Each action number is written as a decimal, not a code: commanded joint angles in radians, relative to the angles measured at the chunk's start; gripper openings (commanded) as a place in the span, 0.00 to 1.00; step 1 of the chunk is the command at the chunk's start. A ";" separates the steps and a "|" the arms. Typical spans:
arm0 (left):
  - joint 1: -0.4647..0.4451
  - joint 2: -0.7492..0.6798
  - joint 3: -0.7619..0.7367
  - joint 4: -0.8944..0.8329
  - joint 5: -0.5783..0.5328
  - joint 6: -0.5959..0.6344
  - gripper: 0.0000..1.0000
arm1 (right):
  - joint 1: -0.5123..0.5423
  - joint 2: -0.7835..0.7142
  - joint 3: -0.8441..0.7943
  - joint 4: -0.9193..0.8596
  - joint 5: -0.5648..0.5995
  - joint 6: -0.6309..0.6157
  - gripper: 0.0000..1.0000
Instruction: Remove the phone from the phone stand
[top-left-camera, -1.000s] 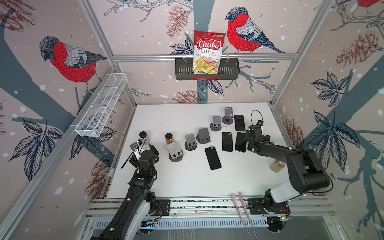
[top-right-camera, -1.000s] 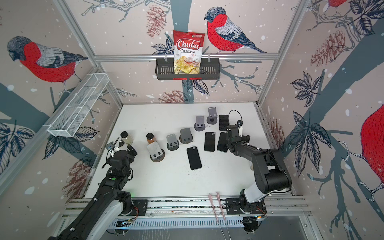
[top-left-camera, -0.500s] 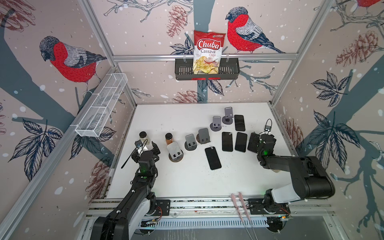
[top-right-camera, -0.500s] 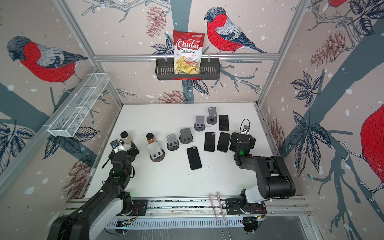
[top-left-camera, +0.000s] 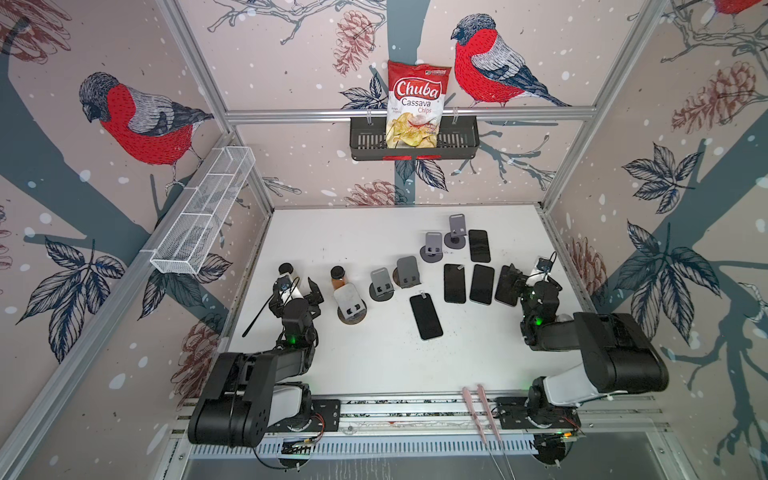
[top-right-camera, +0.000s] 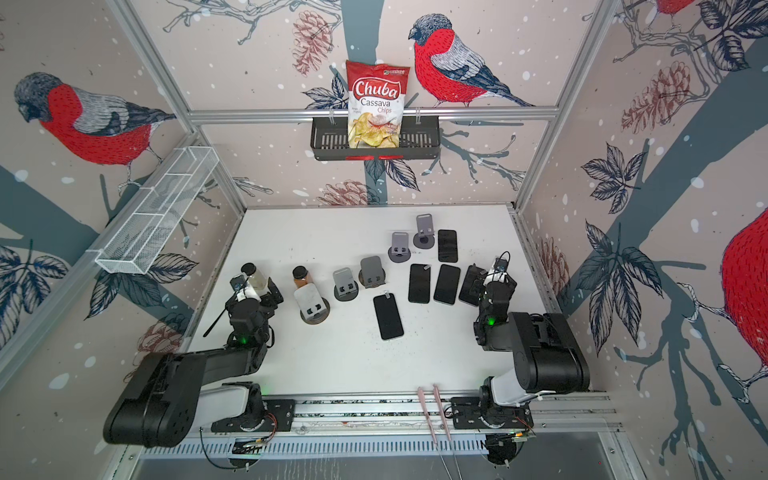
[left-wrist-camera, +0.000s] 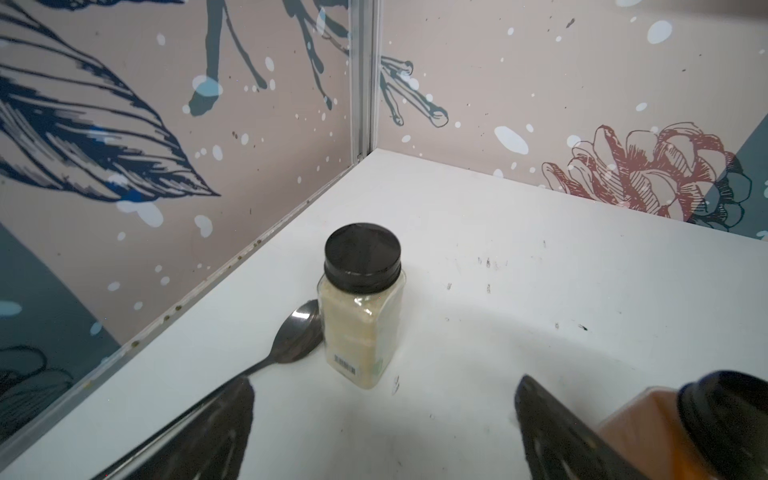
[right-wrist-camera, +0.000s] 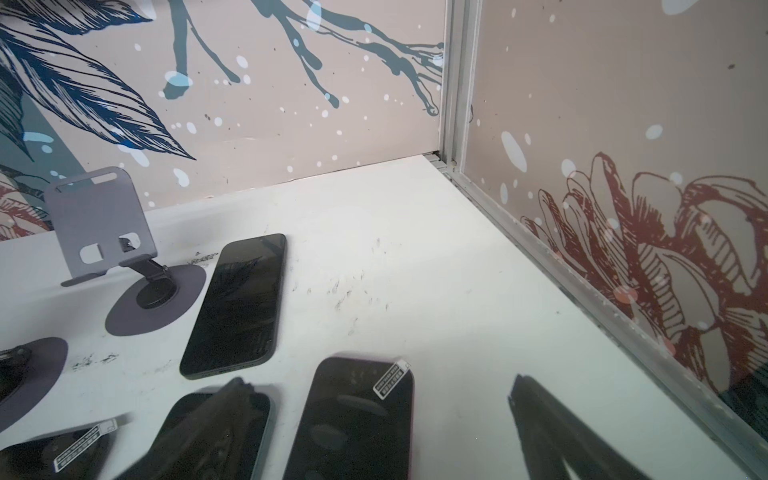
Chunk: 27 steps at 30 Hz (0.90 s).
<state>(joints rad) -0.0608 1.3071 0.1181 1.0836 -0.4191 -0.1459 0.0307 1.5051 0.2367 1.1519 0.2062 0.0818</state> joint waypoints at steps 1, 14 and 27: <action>0.002 0.064 0.038 0.181 0.022 0.067 0.97 | 0.000 -0.003 -0.001 0.044 -0.011 -0.002 0.99; 0.006 0.236 0.080 0.263 0.051 0.076 0.97 | 0.002 -0.004 -0.002 0.045 -0.011 -0.002 0.99; -0.027 0.266 0.087 0.305 0.048 0.142 0.97 | 0.002 -0.002 0.000 0.045 -0.011 -0.003 0.99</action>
<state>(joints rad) -0.0929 1.5696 0.1947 1.3560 -0.3576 -0.0174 0.0311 1.5051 0.2359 1.1572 0.2020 0.0822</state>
